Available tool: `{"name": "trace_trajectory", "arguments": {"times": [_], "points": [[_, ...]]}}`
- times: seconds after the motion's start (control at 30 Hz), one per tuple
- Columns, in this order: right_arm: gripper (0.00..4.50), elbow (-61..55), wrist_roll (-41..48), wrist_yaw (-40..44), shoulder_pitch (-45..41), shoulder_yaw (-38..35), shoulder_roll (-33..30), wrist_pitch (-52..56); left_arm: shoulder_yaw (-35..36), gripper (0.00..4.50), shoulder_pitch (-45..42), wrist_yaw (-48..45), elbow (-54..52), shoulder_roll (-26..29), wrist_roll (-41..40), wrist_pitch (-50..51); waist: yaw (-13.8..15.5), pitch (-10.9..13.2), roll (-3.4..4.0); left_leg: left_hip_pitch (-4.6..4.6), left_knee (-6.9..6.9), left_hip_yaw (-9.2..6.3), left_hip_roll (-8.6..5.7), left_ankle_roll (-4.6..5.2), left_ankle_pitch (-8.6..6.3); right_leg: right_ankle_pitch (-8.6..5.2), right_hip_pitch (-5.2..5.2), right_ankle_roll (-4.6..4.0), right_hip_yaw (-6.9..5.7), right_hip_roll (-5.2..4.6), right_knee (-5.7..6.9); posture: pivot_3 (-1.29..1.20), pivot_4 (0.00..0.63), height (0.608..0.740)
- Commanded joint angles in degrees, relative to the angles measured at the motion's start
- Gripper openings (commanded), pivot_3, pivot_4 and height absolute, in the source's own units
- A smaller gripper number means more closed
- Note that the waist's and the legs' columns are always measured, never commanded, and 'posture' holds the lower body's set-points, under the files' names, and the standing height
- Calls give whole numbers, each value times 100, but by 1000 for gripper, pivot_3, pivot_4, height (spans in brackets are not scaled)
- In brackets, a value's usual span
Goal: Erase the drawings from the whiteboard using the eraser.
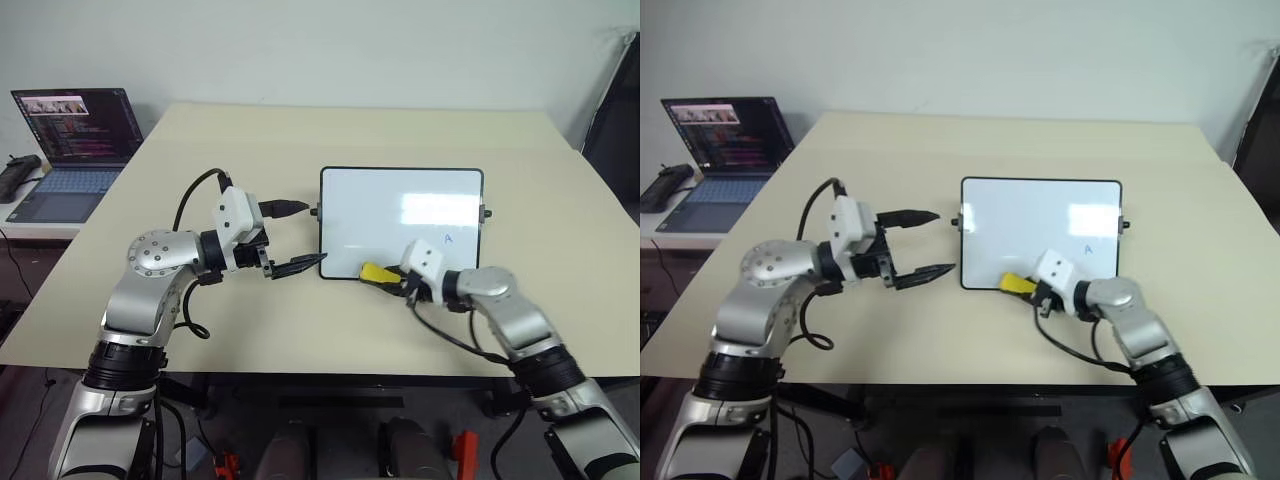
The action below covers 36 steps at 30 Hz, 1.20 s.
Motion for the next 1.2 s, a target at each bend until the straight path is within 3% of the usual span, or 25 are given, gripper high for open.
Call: {"name": "trace_trajectory", "arguments": {"times": [0.03, 0.1, 0.23, 0.47, 0.77, 1.2], "points": [[1069, -1609, 1676, 397, -310, -1276, -578, 1293, 175, 4500, -146, -29, -14, 93, -75, -36, 4, 0, 0, -24, 1, -4, 0, -1, 0, 1, -27, -1, 0, 0, 4, 0, 150, 740], [1069, -1917, 2259, 553, -274, -1873, -1011, 1660, 188, 4500, -158, -56, 50, 115, -58, -64, 12, 0, 0, -42, -6, -10, -1, -3, -3, 0, -49, -2, -5, -1, -7, 0, 150, 740], [1069, -1791, 2324, 927, 310, -2678, -1873, 1371, 157, 4500, -171, -130, 164, 178, 17, -131, 35, 0, -4, -48, -13, 13, -39, -2, -20, -19, -44, 2, -14, -3, -21, 0, 150, 740], [1069, -888, 1357, 1123, 1614, -3243, -2891, 248, 226, 4500, -182, -355, 284, 356, -41, -98, -5, 1, -4, -46, -6, 38, -43, 3, -22, -22, -45, 6, -2, -11, -13, 0, 150, 740], [1069, -321, 902, 1219, 1986, -3298, -3301, -407, 293, 4500, -202, -402, 387, 430, -35, -56, -1, 2, -4, -26, -3, 61, -37, 5, -20, -21, -36, 7, 12, -9, -6, 0, 150, 740], [1069, 33, 680, 1233, 1566, -2911, -3432, -645, 377, 4500, -124, -333, 431, 550, 22, -100, 3, 2, -4, -26, -3, 64, -37, 5, -20, -21, -36, 7, 15, -11, -7, 0, 150, 740]]}}
